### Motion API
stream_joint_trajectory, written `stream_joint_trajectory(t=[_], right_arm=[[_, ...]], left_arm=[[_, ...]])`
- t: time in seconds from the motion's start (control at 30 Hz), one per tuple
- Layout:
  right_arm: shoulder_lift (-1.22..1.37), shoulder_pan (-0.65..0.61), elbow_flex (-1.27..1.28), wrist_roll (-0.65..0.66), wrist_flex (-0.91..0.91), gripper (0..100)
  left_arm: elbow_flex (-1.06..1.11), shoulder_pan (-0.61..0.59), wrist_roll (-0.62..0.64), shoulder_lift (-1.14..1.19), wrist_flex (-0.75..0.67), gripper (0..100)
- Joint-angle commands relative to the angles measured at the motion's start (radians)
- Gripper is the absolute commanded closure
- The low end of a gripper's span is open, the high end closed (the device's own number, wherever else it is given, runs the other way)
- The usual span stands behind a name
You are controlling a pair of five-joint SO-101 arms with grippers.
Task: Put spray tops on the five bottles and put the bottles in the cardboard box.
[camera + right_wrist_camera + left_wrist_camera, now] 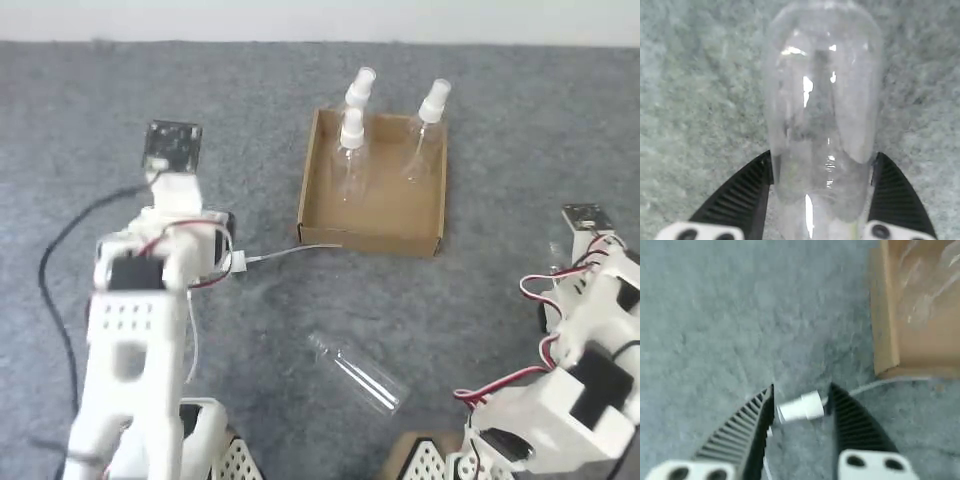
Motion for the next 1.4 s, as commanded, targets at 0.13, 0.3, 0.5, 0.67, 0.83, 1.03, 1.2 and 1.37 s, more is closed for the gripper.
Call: stream_joint_trajectory(t=[0.13, 0.3, 0.5, 0.67, 0.83, 1.03, 1.2, 1.37], right_arm=[[0.001, -0.005, -0.032, -0.002, 0.002, 74.9], [0.001, -0.004, -0.032, -0.002, 0.002, 74.9], [0.001, -0.008, -0.032, -0.002, 0.005, 74.9], [0.001, -0.007, -0.032, -0.002, 0.008, 74.9], [0.001, -0.002, -0.032, -0.002, 0.01, 74.9], [0.001, -0.002, -0.032, -0.002, 0.01, 74.9], [0.001, -0.002, -0.032, -0.002, 0.012, 74.9], [-0.004, -0.002, -0.032, -0.002, 0.012, 74.9]], left_arm=[[-0.171, -0.005, 0.167, 0.293, 0.023, 77], [-0.189, 0.003, 0.183, 0.402, 0.018, 77], [-0.185, 0.0, 0.109, 0.503, 0.006, 77], [-0.182, -0.006, 0.046, 0.615, -0.041, 77], [-0.182, -0.006, -0.048, 0.663, -0.041, 78], [-0.189, -0.008, -0.272, 0.661, 0.015, 83], [-0.189, -0.011, -0.5, 0.661, 0.095, 83], [-0.191, -0.025, -0.709, 0.661, 0.109, 83]])
